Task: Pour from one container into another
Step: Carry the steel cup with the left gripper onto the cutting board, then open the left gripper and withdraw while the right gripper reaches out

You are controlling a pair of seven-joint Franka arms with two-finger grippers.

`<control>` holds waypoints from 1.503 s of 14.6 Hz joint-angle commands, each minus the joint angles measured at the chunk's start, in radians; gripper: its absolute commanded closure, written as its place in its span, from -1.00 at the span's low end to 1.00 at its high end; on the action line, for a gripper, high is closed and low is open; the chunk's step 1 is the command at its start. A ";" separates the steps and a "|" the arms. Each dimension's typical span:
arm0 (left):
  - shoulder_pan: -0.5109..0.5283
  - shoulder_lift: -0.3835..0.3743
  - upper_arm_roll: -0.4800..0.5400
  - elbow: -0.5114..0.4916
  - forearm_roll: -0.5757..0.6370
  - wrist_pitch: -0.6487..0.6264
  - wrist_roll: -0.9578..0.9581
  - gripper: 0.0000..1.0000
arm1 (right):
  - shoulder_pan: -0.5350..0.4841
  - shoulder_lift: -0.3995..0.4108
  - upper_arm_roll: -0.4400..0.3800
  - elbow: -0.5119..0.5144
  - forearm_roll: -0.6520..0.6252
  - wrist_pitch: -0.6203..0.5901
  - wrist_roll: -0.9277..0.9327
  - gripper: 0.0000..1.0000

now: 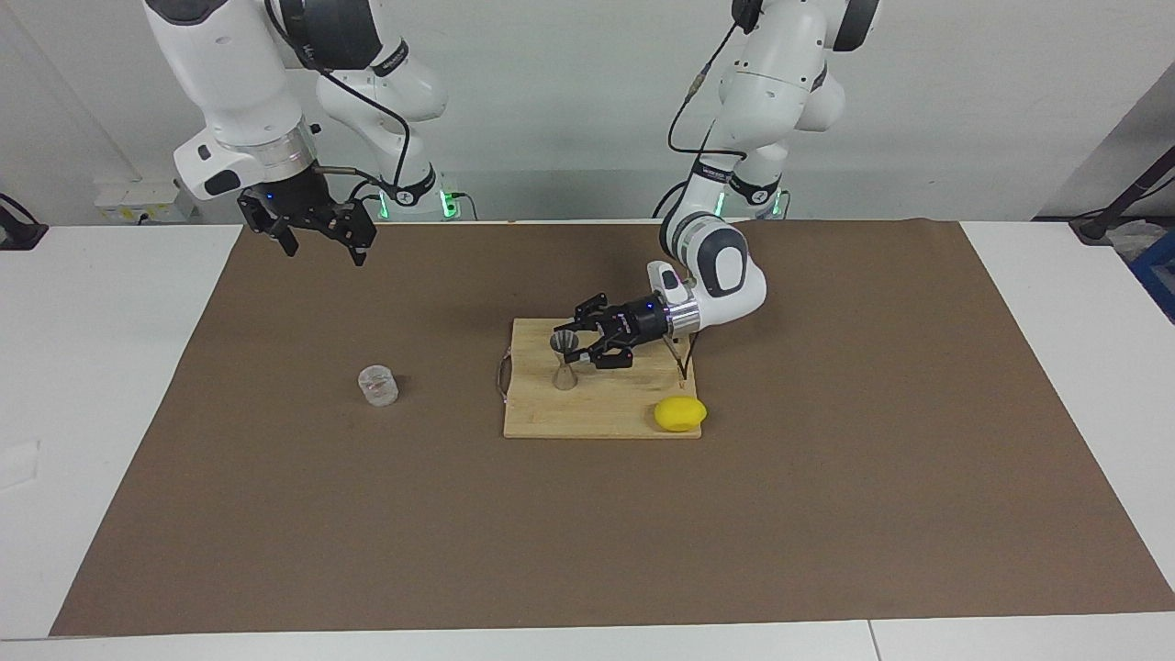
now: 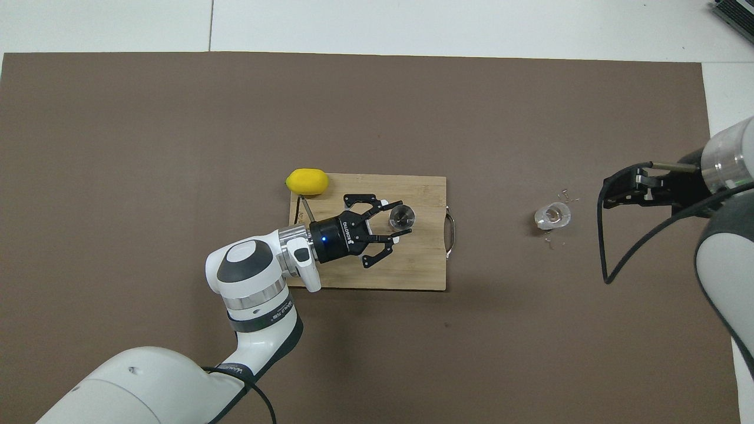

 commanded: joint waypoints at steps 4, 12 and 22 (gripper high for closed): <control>-0.028 -0.004 0.014 -0.024 -0.027 0.049 0.034 -1.00 | -0.017 -0.025 0.005 -0.031 0.014 0.020 -0.025 -1.00; 0.044 -0.042 0.017 -0.114 0.023 -0.026 0.034 -1.00 | -0.017 -0.025 0.005 -0.031 0.013 0.020 -0.026 -1.00; 0.420 -0.168 0.023 -0.179 0.593 -0.187 -0.055 -1.00 | -0.035 -0.025 0.003 -0.031 0.014 0.017 -0.026 -1.00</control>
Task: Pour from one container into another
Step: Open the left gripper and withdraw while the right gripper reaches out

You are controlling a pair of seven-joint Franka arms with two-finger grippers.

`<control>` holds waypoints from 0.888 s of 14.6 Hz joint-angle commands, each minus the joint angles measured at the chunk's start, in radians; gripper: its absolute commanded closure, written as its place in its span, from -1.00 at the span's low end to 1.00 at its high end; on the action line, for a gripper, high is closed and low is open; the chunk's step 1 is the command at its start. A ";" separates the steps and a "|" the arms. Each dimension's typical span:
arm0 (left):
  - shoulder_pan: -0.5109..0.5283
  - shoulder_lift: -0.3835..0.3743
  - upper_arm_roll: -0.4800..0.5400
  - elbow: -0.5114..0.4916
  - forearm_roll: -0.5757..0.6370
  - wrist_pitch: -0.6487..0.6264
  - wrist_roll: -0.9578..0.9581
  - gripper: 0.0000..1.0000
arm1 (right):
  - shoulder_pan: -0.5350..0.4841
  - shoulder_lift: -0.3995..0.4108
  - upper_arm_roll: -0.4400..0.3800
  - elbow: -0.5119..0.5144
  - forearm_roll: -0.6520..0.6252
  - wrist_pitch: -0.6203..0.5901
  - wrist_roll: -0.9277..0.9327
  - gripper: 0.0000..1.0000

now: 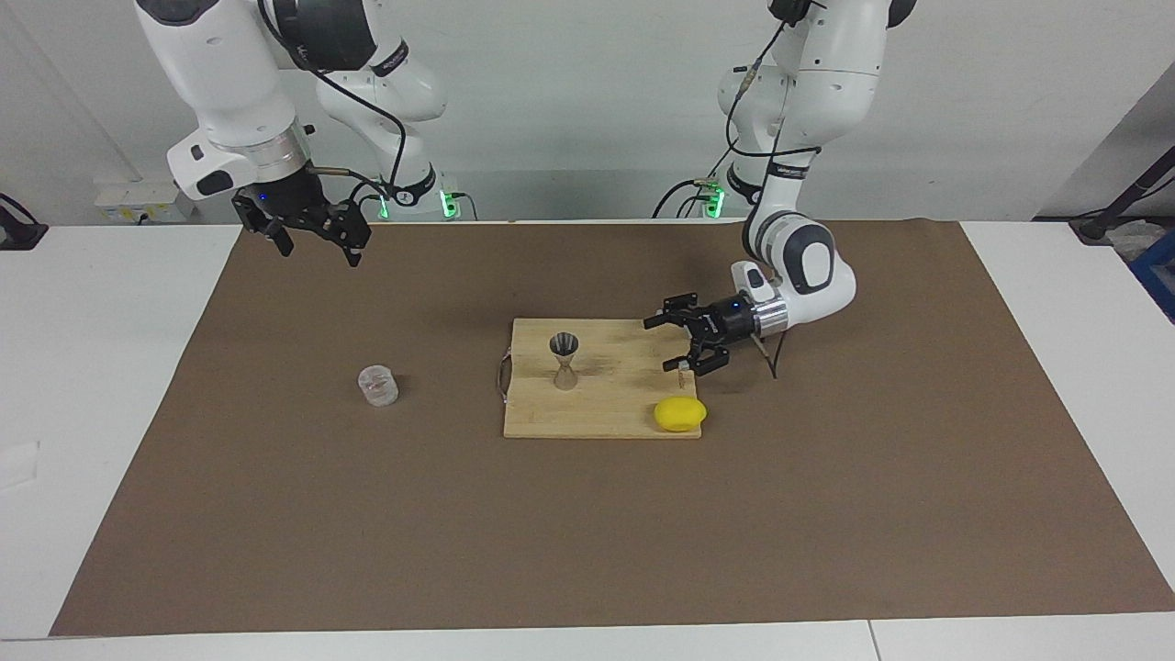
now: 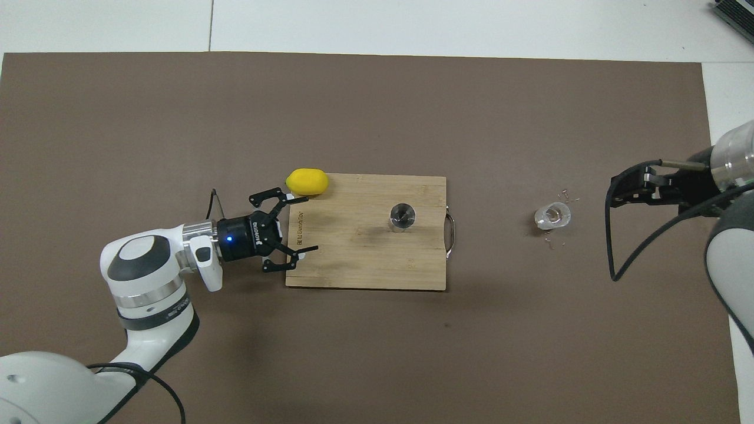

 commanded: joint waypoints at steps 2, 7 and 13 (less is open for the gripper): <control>0.162 -0.039 -0.001 -0.010 0.247 -0.096 -0.046 -1.00 | -0.023 -0.025 0.003 -0.029 0.014 0.017 -0.028 -1.00; 0.351 -0.019 -0.001 0.147 0.585 -0.251 -0.170 -1.00 | -0.015 -0.022 0.006 -0.031 0.017 0.075 0.022 -0.93; 0.457 0.064 -0.001 0.468 0.953 -0.363 -0.366 -1.00 | -0.014 0.047 0.014 -0.031 0.033 0.181 0.352 -0.92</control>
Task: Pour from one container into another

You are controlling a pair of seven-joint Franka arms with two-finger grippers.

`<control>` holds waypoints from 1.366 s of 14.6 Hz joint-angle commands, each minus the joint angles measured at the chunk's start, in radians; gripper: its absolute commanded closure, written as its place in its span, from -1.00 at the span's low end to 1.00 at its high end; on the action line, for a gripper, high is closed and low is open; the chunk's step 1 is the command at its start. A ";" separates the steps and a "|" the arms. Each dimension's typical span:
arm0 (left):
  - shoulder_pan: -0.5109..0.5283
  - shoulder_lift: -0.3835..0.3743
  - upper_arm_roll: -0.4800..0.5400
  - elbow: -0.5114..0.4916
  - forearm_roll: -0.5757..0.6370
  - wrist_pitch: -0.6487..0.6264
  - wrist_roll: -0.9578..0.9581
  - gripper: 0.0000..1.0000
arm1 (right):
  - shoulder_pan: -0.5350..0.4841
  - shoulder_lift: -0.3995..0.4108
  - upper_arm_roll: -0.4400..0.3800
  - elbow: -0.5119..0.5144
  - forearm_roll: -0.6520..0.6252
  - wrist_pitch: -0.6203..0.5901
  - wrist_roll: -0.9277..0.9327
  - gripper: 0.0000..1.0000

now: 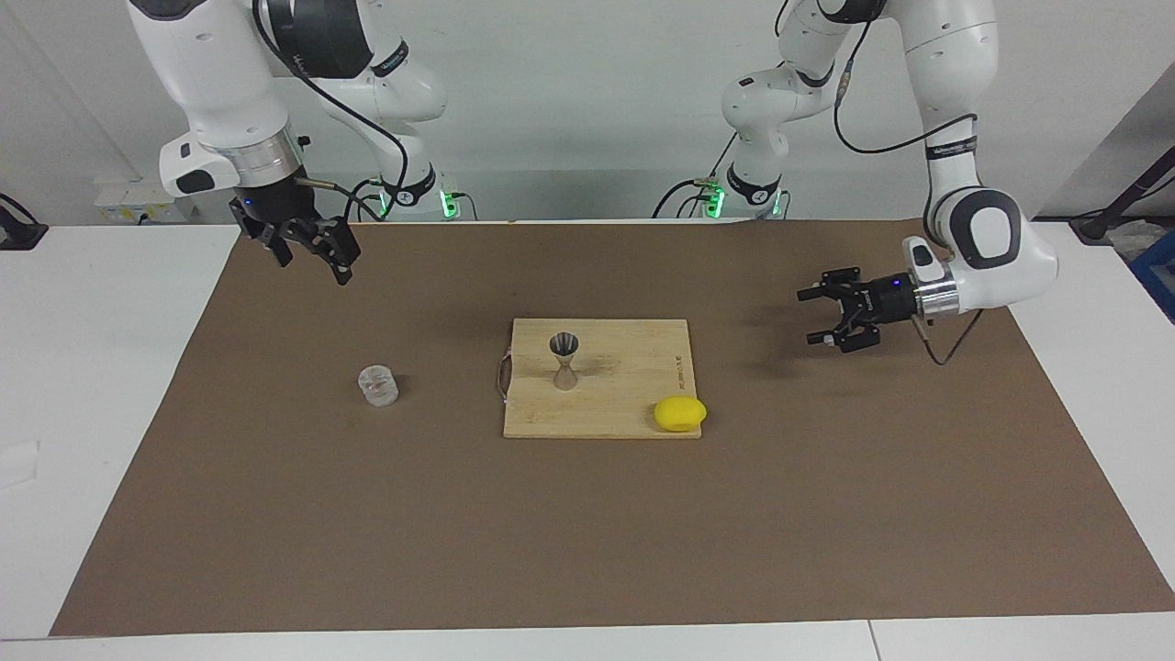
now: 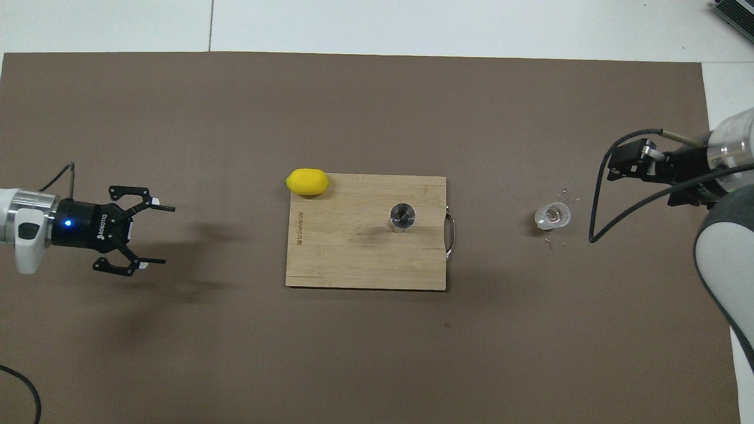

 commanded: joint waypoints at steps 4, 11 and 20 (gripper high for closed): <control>0.005 0.067 -0.010 0.279 0.343 -0.033 -0.223 -1.00 | -0.025 0.095 0.005 -0.021 0.089 0.117 0.255 -0.92; -0.050 0.002 -0.017 0.374 0.545 -0.046 -0.678 -1.00 | -0.092 0.239 0.005 -0.104 0.253 0.263 0.521 -0.92; -0.211 -0.065 -0.022 0.482 0.678 -0.056 -1.368 -1.00 | -0.221 0.221 0.005 -0.299 0.402 0.350 0.503 -0.93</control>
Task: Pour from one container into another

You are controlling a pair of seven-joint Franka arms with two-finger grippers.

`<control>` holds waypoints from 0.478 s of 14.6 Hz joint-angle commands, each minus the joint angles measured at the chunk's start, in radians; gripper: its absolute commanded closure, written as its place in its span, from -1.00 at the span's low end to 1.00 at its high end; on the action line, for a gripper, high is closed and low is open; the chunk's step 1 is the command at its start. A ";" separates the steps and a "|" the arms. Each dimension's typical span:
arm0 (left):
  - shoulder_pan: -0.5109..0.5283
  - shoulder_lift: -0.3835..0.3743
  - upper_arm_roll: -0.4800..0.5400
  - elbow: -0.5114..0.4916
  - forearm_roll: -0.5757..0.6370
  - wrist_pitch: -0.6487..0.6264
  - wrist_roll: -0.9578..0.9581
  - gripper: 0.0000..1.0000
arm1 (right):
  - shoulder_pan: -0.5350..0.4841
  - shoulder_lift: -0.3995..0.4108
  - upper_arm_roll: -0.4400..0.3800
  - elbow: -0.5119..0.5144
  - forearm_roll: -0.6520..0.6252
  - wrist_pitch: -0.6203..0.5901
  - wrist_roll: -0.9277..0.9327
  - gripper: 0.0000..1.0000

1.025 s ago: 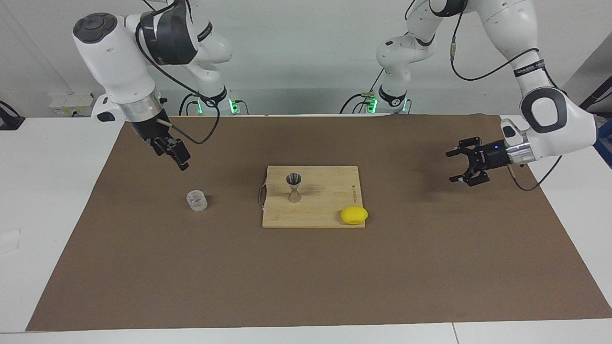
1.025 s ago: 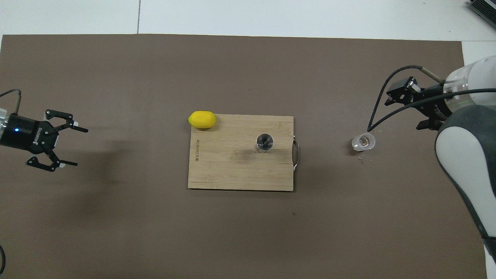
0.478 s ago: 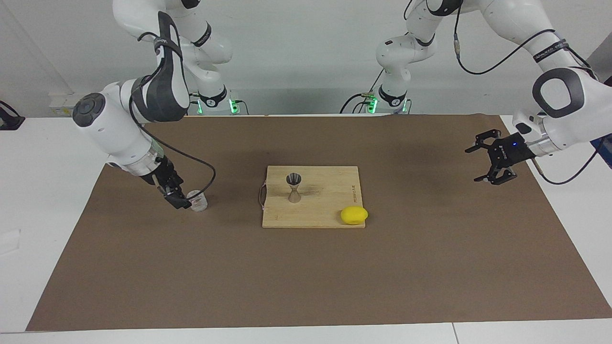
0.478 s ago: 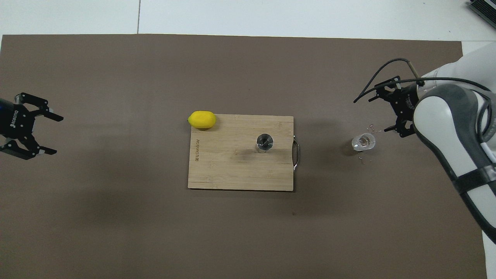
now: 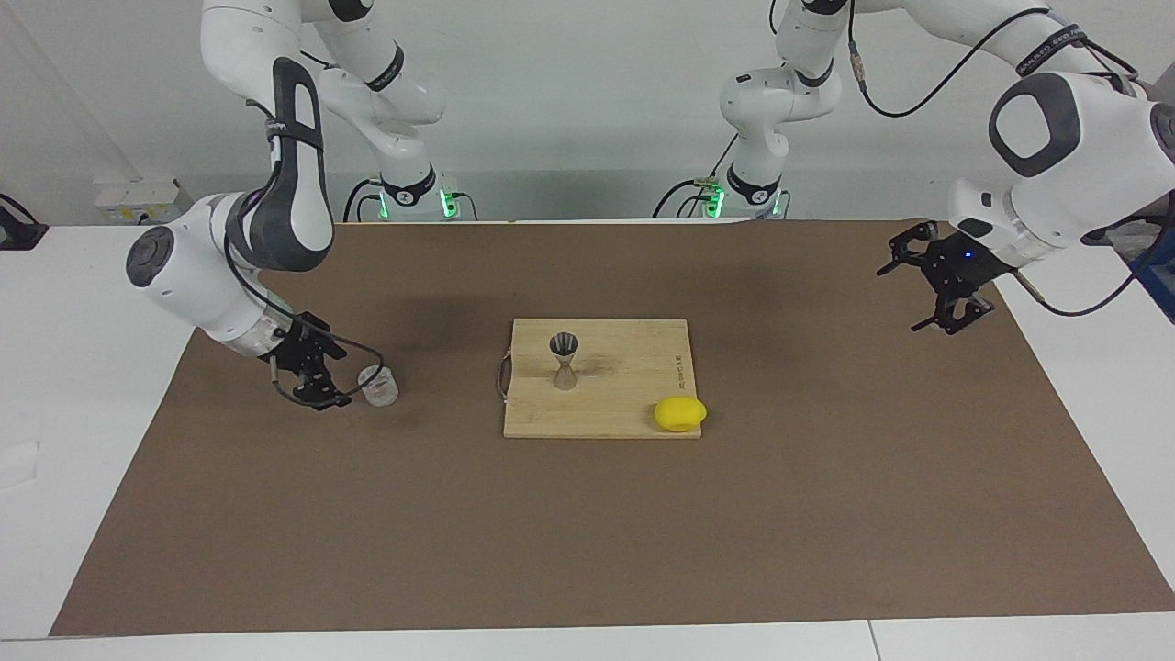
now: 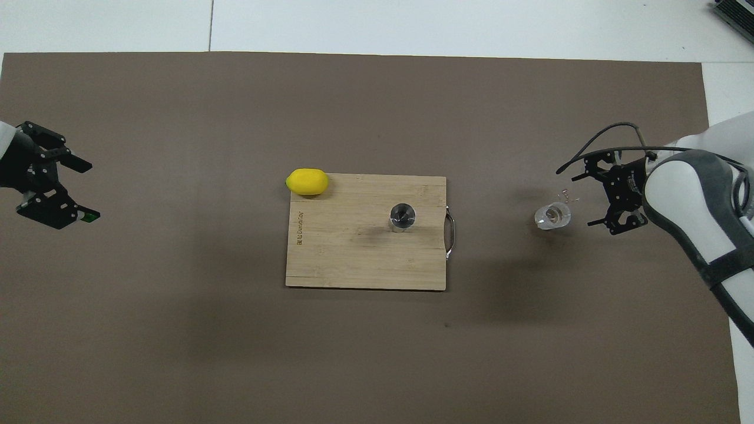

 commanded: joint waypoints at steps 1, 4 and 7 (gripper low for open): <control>-0.035 -0.023 0.009 0.029 0.024 -0.014 -0.269 -1.00 | -0.035 -0.034 0.012 -0.068 0.094 0.049 -0.004 -0.93; -0.055 -0.052 0.010 0.026 0.039 -0.007 -0.533 -1.00 | -0.055 -0.024 0.012 -0.102 0.146 0.073 -0.019 -0.94; -0.099 -0.057 0.010 0.036 0.147 -0.019 -0.710 -1.00 | -0.081 0.005 0.012 -0.126 0.199 0.081 -0.144 -0.95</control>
